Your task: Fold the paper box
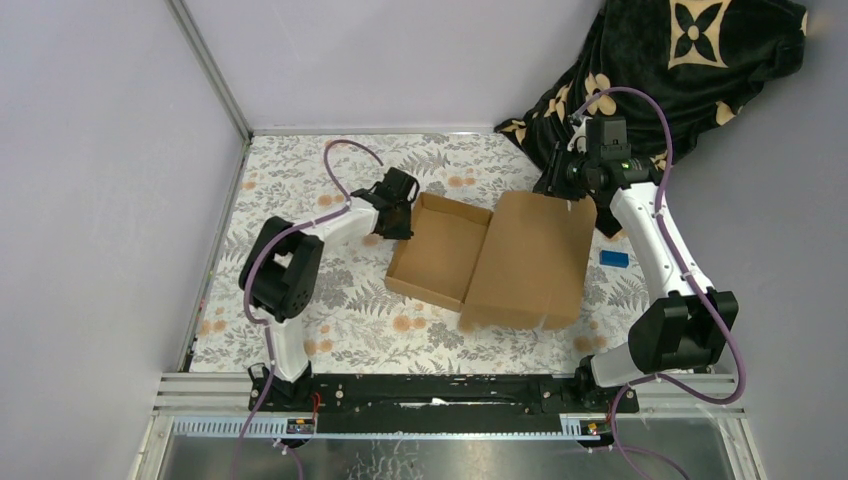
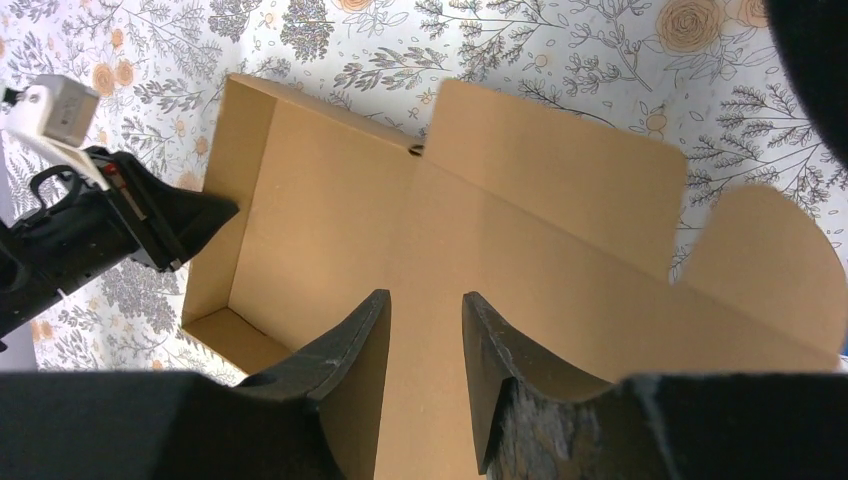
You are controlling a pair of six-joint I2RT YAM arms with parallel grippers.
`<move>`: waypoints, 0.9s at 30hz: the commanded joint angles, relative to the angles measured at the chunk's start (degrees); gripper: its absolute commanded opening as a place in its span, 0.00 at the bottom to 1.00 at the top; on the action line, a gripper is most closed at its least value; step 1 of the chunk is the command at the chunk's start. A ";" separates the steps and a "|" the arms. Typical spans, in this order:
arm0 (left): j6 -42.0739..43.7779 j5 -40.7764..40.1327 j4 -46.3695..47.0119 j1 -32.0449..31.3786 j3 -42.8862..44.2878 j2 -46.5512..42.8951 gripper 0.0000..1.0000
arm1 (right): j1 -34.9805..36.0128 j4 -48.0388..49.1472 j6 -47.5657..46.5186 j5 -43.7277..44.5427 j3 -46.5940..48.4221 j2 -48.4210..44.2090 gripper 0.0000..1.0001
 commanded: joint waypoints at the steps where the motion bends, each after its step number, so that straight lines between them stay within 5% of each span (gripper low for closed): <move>1: -9.43 -8.09 0.47 0.93 -4.00 -5.51 0.27 | -0.45 2.02 0.73 0.38 -0.41 -1.90 0.40; 11: -24.03 -14.53 8.30 1.26 -17.63 -16.17 0.28 | -1.05 4.31 1.47 1.24 -3.77 -2.67 0.41; 20: -33.17 -17.15 13.67 -0.55 -27.36 -25.84 0.52 | -0.99 5.06 1.32 -0.74 -5.06 -3.01 0.44; 23: -32.31 -17.41 17.20 -1.08 -29.00 -27.69 0.62 | -0.99 5.49 1.29 -2.13 -5.48 -3.46 0.45; 27: -19.65 -14.16 22.38 -1.07 -25.07 -25.89 0.65 | -1.02 5.14 1.30 -2.86 -5.27 -3.97 0.45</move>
